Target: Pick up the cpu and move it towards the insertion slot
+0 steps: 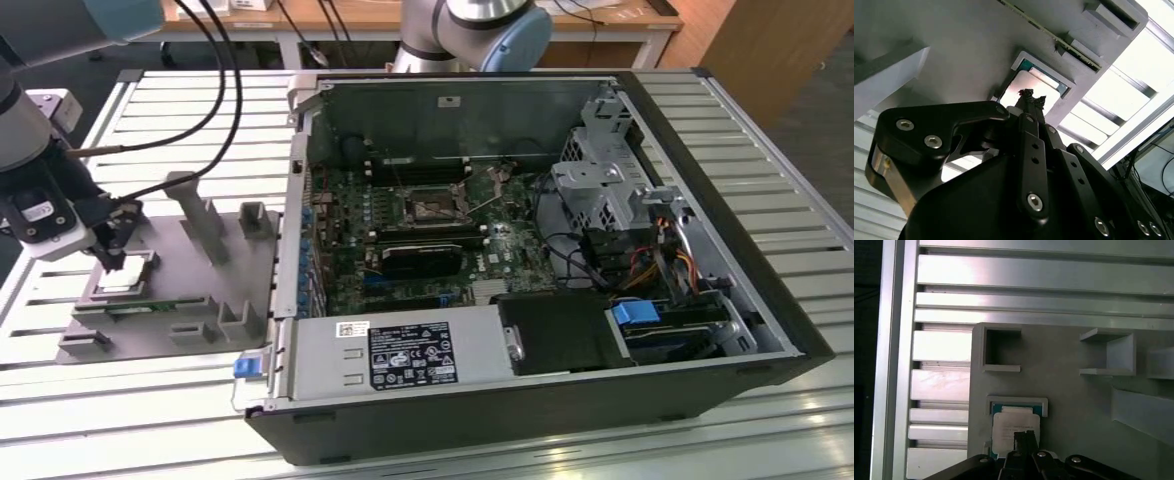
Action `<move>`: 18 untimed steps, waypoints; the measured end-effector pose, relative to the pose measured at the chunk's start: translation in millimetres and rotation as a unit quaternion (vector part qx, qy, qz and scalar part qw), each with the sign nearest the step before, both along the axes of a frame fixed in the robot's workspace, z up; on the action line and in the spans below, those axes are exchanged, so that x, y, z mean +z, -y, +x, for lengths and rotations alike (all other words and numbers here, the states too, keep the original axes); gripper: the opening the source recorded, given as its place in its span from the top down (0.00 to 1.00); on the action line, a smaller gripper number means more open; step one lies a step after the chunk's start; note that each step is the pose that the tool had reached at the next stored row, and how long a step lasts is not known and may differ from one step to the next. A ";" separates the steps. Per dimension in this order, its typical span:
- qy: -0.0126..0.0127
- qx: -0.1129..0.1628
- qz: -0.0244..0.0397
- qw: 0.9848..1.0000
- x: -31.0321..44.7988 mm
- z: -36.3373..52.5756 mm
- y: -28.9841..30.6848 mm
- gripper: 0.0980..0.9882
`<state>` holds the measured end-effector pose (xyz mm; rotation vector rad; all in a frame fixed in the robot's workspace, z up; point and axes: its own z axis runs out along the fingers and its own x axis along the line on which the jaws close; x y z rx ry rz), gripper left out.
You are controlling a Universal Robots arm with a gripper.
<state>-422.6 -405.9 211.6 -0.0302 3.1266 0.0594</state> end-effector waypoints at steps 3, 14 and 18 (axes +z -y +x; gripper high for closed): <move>0.000 0.000 0.000 1.000 -5.2 -3.1 0.0 1.00; 0.000 0.000 0.000 1.000 -12.4 -5.3 0.0 1.00; 0.000 0.000 0.000 1.000 -12.6 -5.3 0.0 0.85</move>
